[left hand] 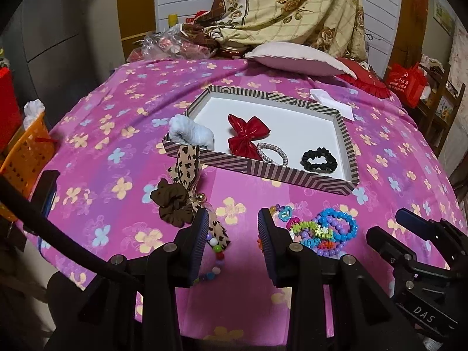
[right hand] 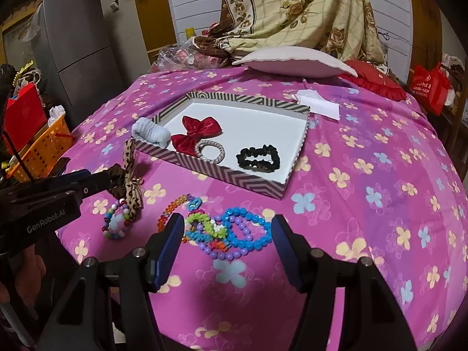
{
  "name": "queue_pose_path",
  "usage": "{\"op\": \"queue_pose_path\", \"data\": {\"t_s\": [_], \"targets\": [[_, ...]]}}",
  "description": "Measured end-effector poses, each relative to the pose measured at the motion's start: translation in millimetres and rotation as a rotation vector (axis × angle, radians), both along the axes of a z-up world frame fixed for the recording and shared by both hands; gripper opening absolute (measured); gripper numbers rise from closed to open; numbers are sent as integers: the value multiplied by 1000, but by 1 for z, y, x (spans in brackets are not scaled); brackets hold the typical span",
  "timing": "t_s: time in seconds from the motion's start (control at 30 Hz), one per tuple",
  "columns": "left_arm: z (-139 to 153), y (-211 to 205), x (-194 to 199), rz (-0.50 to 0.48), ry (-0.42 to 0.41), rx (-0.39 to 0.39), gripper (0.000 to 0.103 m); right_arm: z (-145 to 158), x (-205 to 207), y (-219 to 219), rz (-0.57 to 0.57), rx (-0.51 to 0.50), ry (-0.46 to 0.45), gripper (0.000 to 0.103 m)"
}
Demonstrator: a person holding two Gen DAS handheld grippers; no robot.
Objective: Organize jewelry
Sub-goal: 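Withdraw both open tools from the tray toward the beaded bracelets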
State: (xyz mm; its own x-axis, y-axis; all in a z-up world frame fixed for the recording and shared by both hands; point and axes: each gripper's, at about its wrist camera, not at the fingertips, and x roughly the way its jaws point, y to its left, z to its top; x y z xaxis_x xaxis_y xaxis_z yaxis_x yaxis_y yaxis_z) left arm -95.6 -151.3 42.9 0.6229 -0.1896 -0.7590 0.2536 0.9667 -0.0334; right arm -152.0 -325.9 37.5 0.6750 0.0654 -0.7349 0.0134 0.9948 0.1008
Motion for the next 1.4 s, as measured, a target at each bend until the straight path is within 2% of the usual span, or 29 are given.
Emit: {"op": "queue_pose_path", "data": {"t_s": [0.33,1.1,1.2,1.4], "targets": [[2,3,-9,0,0,-8,40,9,-9,3,-2,-5,-15,66],[-7,1,-12,-14,37,4,40,2,-16,2,3,-5,9,67],[-7,6,-10,-12,51,-14,40,-1,-16,0,1,-8,18,68],[-16,28,4,20,137,-102,40,-22,-14,-15,-32,-11,67,68]]}}
